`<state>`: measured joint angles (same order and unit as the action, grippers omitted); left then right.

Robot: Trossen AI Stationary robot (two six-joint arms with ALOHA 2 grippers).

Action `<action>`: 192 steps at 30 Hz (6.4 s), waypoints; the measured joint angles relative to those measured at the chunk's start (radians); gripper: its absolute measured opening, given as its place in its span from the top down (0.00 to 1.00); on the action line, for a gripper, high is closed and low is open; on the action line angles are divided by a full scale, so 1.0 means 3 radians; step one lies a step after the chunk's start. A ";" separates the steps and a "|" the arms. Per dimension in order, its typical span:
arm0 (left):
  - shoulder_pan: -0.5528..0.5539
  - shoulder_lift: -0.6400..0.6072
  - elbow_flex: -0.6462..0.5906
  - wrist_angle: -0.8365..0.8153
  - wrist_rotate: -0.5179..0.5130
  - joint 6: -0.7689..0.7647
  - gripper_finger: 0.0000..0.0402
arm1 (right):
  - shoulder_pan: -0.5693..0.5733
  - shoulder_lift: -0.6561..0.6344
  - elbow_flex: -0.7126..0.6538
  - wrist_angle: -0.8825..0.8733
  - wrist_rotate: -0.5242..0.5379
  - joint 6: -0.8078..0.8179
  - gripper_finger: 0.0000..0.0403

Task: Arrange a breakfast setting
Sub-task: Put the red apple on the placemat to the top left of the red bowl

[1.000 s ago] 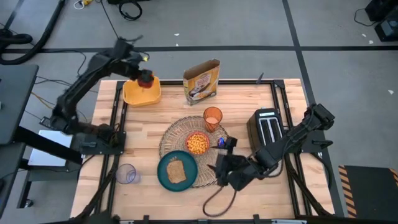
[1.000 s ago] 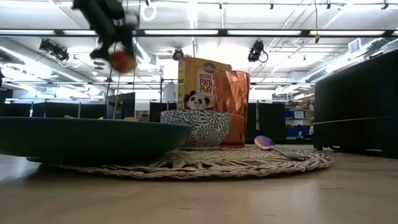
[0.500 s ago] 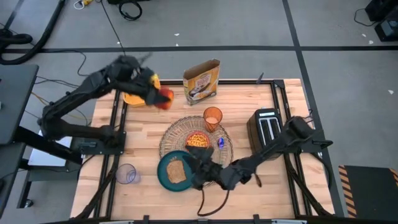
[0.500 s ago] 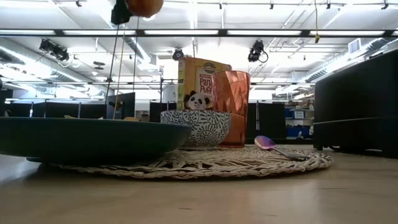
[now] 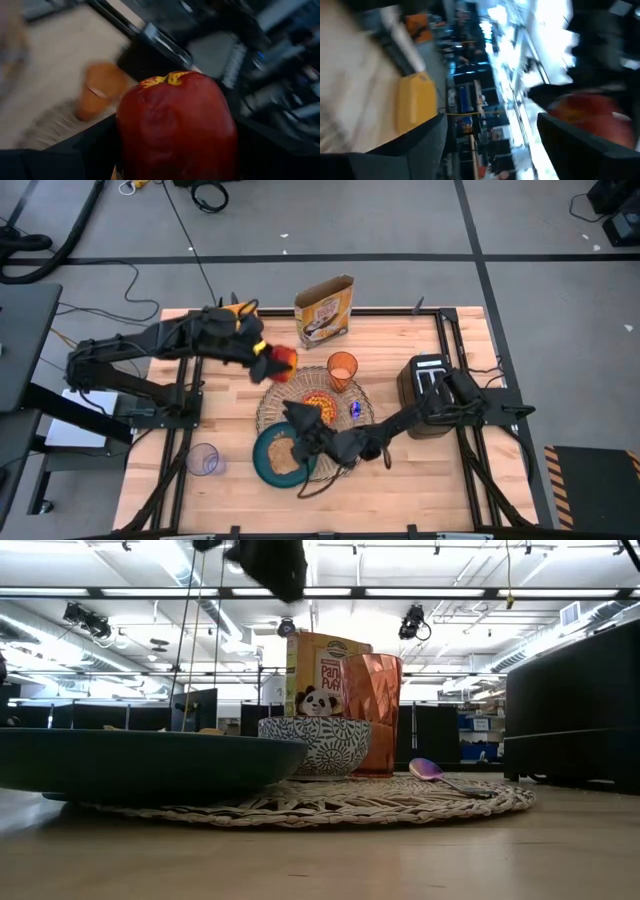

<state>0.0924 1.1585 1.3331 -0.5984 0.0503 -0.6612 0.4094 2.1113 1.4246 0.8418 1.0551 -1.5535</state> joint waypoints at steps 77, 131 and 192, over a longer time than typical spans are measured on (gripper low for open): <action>-0.0380 0.0395 0.0004 0.3753 0.1129 0.2516 0.18 | -0.0429 -0.0930 0.0001 0.1260 -0.2819 0.3186 0.72; -0.0368 0.0390 0.0002 0.3679 0.1169 0.2508 0.13 | -0.0526 -0.0932 -0.0001 0.1318 -0.2790 0.3399 0.95; -0.1041 -0.1223 -0.0582 -0.2025 -0.1196 0.1039 0.12 | -0.0682 -0.1368 0.0332 -0.2089 -0.1087 0.3553 0.95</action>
<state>-0.2198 0.7916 1.1584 -1.2058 -0.3084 -0.3494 0.2048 1.7008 1.5241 0.2150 0.7291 -0.4875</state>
